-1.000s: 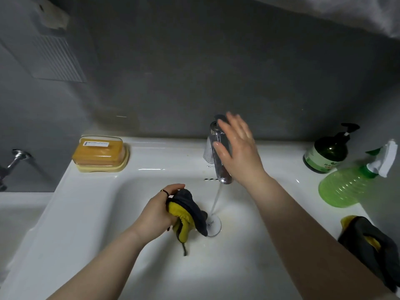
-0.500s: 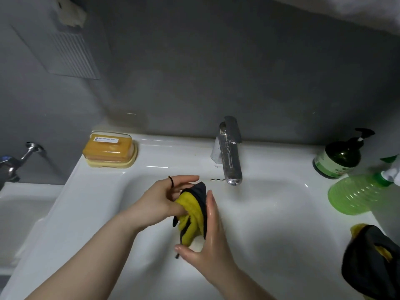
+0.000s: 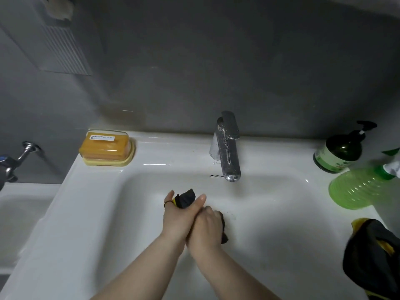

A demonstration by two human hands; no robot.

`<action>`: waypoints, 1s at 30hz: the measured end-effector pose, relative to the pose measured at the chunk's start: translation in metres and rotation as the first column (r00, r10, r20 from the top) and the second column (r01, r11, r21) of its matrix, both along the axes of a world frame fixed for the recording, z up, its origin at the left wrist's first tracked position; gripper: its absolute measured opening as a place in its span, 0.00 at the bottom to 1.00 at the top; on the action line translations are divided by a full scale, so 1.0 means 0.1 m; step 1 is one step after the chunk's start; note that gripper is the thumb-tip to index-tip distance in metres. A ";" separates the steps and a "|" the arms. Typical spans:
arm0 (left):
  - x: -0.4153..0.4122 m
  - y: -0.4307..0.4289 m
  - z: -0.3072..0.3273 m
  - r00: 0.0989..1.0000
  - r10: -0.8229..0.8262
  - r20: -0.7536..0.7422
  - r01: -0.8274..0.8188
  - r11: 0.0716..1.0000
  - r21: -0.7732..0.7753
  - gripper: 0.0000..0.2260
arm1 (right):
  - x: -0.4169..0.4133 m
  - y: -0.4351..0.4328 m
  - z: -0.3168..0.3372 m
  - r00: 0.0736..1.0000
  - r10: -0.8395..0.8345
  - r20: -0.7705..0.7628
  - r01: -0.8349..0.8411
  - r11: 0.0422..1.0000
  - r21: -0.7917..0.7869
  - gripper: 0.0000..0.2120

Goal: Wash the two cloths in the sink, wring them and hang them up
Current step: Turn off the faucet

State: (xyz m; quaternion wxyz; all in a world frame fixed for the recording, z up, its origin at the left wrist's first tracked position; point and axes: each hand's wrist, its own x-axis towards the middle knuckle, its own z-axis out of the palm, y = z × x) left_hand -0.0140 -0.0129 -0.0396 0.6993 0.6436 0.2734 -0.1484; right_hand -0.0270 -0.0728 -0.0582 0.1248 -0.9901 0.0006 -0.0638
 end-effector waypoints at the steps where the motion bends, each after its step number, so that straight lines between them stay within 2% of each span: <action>1: 0.06 -0.01 0.01 0.997 0.066 0.032 -0.068 0.994 0.080 0.31 | -0.05 0.03 -0.04 0.999 0.000 0.041 -0.001 1.000 0.025 0.13; 2: 0.13 0.00 0.02 0.992 0.105 0.073 -0.113 0.987 0.115 0.23 | -0.09 0.05 -0.07 0.999 -0.005 0.033 -0.002 0.983 0.184 0.15; 3: 0.19 0.00 0.04 0.987 0.115 0.111 -0.126 0.988 0.094 0.15 | -0.08 0.05 -0.08 0.999 -0.026 -0.019 0.032 0.897 0.441 0.17; 4: 0.23 0.01 0.04 0.983 0.120 0.137 -0.125 0.992 0.030 0.09 | -0.07 0.05 -0.08 0.984 -0.077 -0.160 0.163 0.751 0.639 0.18; 5: 0.25 0.01 0.05 0.981 0.127 0.150 -0.121 0.991 -0.050 0.04 | -0.07 0.05 -0.09 0.953 -0.080 -0.292 0.284 0.574 0.768 0.19; 6: 0.27 0.01 0.06 0.979 0.139 0.148 -0.122 0.985 -0.121 0.05 | -0.04 0.03 -0.16 0.934 -0.080 -0.347 0.345 0.444 0.827 0.20; 8: 0.29 0.02 0.04 0.983 0.148 0.111 -0.124 0.971 -0.204 0.10 | 0.04 -0.02 -0.25 0.934 -0.060 -0.354 0.353 0.320 0.879 0.31; 9: 0.33 0.02 0.00 0.987 0.140 0.076 -0.122 0.970 -0.211 0.12 | 0.09 -0.04 -0.31 0.927 0.007 -0.374 0.360 0.262 0.896 0.38; 10: 0.34 0.03 0.01 0.991 0.128 0.049 -0.114 0.970 -0.215 0.14 | 0.10 -0.05 -0.29 0.914 0.102 -0.393 0.358 0.251 0.899 0.41; 11: 0.35 0.05 0.01 0.994 0.110 0.026 -0.101 0.968 -0.231 0.15 | 0.11 -0.06 -0.31 0.889 0.184 -0.419 0.362 0.277 0.890 0.36; 14: 0.35 0.09 0.00 1.000 -0.001 -0.005 0.000 0.958 -0.287 0.19 | 0.13 -0.14 -0.28 0.784 0.310 -0.538 0.368 0.466 0.805 0.11; 16: 0.37 0.11 -0.02 0.997 -0.073 0.009 0.073 0.949 -0.305 0.22 | 0.14 -0.16 -0.31 0.738 0.370 -0.564 0.345 0.512 0.787 0.04; 20: 0.36 0.20 -0.09 0.976 -0.216 0.015 0.211 0.933 -0.290 0.25 | 0.18 -0.14 -0.30 0.677 0.394 -0.621 0.343 0.577 0.741 0.11; 24: 0.34 0.29 -0.19 0.888 -0.459 -0.014 0.451 0.877 -0.166 0.22 | 0.16 -0.11 -0.40 0.649 0.416 -0.637 0.123 0.769 0.627 0.13; 26: 0.30 0.35 -0.19 0.833 -0.552 -0.045 0.543 0.829 -0.134 0.17 | 0.13 -0.13 -0.42 0.676 0.406 -0.615 -0.034 0.851 0.524 0.13; 28: 0.26 0.46 -0.15 0.849 -0.529 -0.023 0.503 0.819 -0.277 0.12 | 0.12 -0.18 -0.33 0.749 0.375 -0.546 -0.178 0.908 0.379 0.13; 29: 0.24 0.53 -0.14 0.894 -0.448 -0.006 0.405 0.815 -0.413 0.10 | 0.11 -0.21 -0.27 0.809 0.368 -0.459 -0.273 0.926 0.260 0.11; 30: 0.23 0.58 -0.16 0.946 -0.323 -0.014 0.262 0.793 -0.550 0.13 | 0.12 -0.24 -0.25 0.888 0.360 -0.286 -0.342 0.933 0.111 0.08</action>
